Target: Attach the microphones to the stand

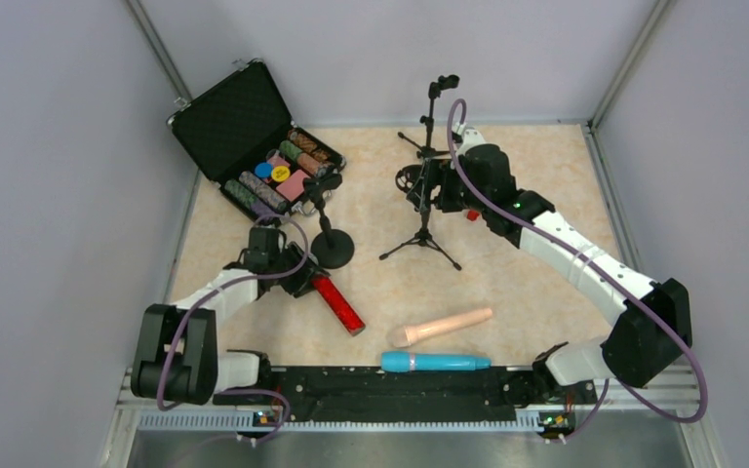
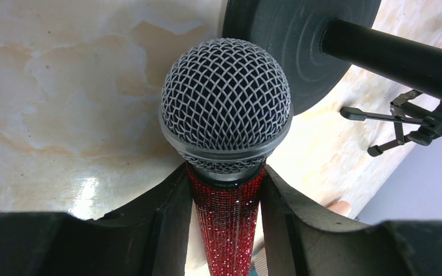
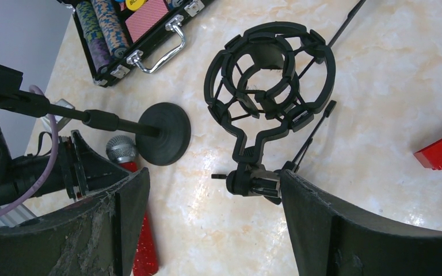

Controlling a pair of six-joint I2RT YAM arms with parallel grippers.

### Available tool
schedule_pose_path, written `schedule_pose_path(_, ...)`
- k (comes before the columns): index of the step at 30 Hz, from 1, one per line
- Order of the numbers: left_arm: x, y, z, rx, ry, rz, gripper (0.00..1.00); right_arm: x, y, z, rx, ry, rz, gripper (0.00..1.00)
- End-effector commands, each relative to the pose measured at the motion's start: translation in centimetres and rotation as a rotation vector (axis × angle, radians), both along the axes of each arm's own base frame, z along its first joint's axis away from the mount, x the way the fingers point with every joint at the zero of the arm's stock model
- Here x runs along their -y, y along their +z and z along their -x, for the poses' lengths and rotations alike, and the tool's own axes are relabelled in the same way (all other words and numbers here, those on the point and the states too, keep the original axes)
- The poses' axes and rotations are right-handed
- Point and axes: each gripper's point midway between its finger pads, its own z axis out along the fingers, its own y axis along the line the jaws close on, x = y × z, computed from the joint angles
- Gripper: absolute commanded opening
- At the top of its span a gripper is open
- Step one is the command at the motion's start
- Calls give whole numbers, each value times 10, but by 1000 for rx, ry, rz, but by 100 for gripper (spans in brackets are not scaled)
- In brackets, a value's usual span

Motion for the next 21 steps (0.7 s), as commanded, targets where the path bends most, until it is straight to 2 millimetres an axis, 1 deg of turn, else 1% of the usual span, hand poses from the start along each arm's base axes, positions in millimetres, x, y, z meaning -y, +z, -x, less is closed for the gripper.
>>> schedule_pose_path(1, -13, 0, -1, 45, 4, -92, 0, 2, 16, -5, 54, -14, -27, 82)
schedule_pose_path(6, -21, 28, -9, 140, 48, -117, 0, 2, 18, -4, 60, -12, -31, 82)
schedule_pose_path(15, -48, 95, -20, 327, 145, -232, 0, 5, 26, -2, 86, -17, -41, 82)
schedule_pose_path(18, -52, 116, -21, 384, 154, -250, 0, 6, 30, -2, 98, -23, -47, 82)
schedule_pose_path(20, -52, 130, -22, 419, 149, -251, 0, 6, 33, -1, 106, -23, -53, 82)
schedule_pose_path(21, -51, 140, -23, 447, 145, -248, 0, 7, 33, 0, 108, -24, -53, 82)
